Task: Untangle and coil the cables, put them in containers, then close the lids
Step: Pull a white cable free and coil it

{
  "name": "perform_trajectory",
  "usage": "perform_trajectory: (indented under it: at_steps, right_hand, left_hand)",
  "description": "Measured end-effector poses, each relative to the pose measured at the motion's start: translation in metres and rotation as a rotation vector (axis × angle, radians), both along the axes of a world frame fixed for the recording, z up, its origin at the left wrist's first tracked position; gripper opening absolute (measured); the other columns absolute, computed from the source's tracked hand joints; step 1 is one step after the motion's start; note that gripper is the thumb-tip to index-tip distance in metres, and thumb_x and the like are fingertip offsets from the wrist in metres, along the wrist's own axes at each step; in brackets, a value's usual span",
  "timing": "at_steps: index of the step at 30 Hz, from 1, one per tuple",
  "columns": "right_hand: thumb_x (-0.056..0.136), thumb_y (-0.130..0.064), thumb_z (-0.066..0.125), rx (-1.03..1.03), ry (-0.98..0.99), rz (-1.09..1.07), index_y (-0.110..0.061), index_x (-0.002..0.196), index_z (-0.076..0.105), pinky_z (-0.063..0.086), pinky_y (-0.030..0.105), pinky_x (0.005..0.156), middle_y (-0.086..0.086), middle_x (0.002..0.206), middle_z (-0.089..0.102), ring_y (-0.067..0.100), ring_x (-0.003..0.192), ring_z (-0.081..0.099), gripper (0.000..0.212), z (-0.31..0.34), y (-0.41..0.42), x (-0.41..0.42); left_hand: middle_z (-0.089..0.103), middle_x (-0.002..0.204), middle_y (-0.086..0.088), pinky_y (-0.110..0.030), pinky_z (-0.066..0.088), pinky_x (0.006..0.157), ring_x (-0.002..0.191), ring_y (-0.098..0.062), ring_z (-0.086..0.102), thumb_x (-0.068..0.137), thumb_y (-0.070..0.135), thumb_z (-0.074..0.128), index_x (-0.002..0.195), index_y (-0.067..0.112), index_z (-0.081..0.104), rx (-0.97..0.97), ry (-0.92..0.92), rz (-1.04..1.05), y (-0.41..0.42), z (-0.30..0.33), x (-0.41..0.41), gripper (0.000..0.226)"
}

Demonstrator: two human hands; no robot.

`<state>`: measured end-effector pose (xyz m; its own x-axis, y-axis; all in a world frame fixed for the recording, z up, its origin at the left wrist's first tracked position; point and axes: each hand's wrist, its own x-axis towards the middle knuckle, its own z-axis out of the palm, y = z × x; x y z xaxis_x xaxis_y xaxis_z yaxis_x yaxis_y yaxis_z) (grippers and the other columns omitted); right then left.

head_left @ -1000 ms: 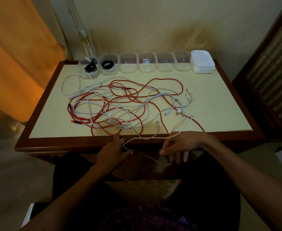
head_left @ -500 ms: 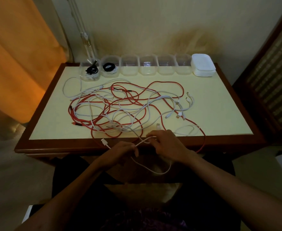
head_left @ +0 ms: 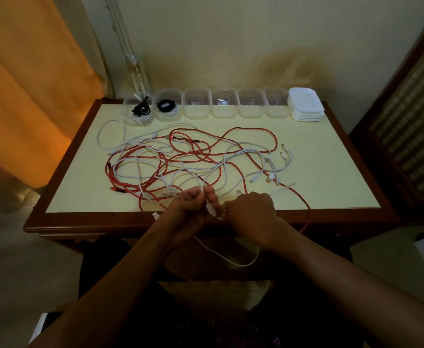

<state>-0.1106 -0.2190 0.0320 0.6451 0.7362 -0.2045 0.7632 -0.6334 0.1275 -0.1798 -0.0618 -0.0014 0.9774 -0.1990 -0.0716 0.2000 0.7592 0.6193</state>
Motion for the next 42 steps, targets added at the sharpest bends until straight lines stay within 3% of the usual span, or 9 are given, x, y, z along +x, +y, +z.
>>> perform_trajectory:
  at_steps: [6,10,13,18,22,25,31,39,42]
  right_hand:
    - [0.097,-0.032,0.059,0.069,0.031,-0.025,-0.015,0.129,0.052,0.039,0.032,0.072,0.006,0.103,0.065,0.023,0.092,0.064,0.036,0.006,0.005,0.001]
    - [0.095,-0.020,0.060,0.172,0.066,-0.081,-0.012,0.119,0.055,0.045,0.031,0.070,0.008,0.104,0.067,0.024,0.090,0.066,0.026,0.001,-0.005,-0.002]
    - [0.098,-0.024,0.053,0.088,0.176,-0.114,-0.017,0.116,0.060,0.048,0.033,0.072,0.006,0.100,0.065,0.023,0.088,0.063,0.020,-0.007,-0.019,0.000]
    - [0.101,-0.044,0.048,0.034,0.254,-0.056,-0.027,0.112,0.067,0.043,0.029,0.077,-0.001,0.101,0.053,0.020,0.098,0.056,0.028,-0.008,-0.020,0.006]
    - [0.103,-0.024,0.050,0.603,0.688,-0.072,-0.012,0.098,0.070,0.045,0.023,0.060,-0.008,0.069,0.058,0.006,0.066,0.059,0.024,-0.004,-0.024,0.013]
    - [0.103,-0.018,0.050,0.881,0.723,-0.108,-0.013,0.109,0.072,0.043,0.014,0.063,-0.026,0.072,0.065,-0.007,0.073,0.061,0.024,0.005,-0.025,0.015]
    - [0.098,-0.016,0.058,1.263,0.640,-0.321,-0.022,0.109,0.075,0.046,0.010,0.083,-0.018,0.102,0.072,-0.005,0.100,0.064,0.020,0.006,-0.017,0.038]
    - [0.094,-0.016,0.063,1.366,0.574,-0.510,-0.018,0.102,0.077,0.052,0.036,0.092,-0.011,0.098,0.073,0.006,0.102,0.065,0.016,0.000,-0.004,0.058]
    - [0.093,-0.018,0.066,1.333,0.575,-0.567,-0.019,0.099,0.077,0.050,0.040,0.098,-0.007,0.101,0.074,0.010,0.106,0.064,0.013,-0.011,-0.003,0.064]
  left_hand:
    - [0.065,0.081,-0.003,-0.028,0.058,0.078,0.078,-0.012,0.066,0.090,0.002,0.048,0.089,0.007,0.066,-0.071,0.110,0.396,-0.010,0.005,0.015,0.019]
    - [0.068,0.105,-0.009,-0.031,0.058,0.084,0.095,-0.017,0.069,0.096,-0.005,0.042,0.108,0.007,0.061,-0.067,0.311,0.854,0.018,0.013,0.030,0.025]
    - [0.072,0.106,-0.009,-0.034,0.057,0.089,0.097,-0.017,0.072,0.098,0.003,0.051,0.105,0.011,0.064,0.305,0.339,1.064,0.044,0.019,0.032,0.017]
    - [0.073,0.097,-0.008,-0.027,0.058,0.083,0.092,-0.013,0.071,0.094,-0.001,0.054,0.103,0.002,0.070,1.040,0.160,0.979,0.054,0.007,0.031,0.018]
    - [0.070,0.088,-0.005,-0.017,0.056,0.068,0.077,-0.002,0.068,0.093,-0.005,0.055,0.102,-0.004,0.069,1.293,0.039,0.768,0.049,-0.010,0.031,0.017]
    - [0.070,0.089,-0.002,-0.016,0.054,0.067,0.080,-0.007,0.070,0.091,-0.006,0.056,0.095,0.002,0.071,1.359,-0.053,0.519,0.044,-0.012,0.028,0.017]
    - [0.074,0.083,-0.003,-0.026,0.055,0.077,0.085,-0.018,0.071,0.094,-0.001,0.053,0.098,0.008,0.071,1.136,-0.046,0.053,0.028,0.000,0.020,0.021]
    - [0.045,0.068,-0.002,-0.020,0.035,0.049,0.056,-0.012,0.040,0.074,-0.003,0.043,0.103,0.001,0.057,0.334,0.200,-0.043,0.000,0.020,0.019,0.032]
    - [0.038,0.067,0.001,-0.021,0.021,0.049,0.055,-0.008,0.031,0.089,0.012,0.042,0.103,0.004,0.057,0.167,0.225,-0.006,0.001,0.019,0.018,0.022]
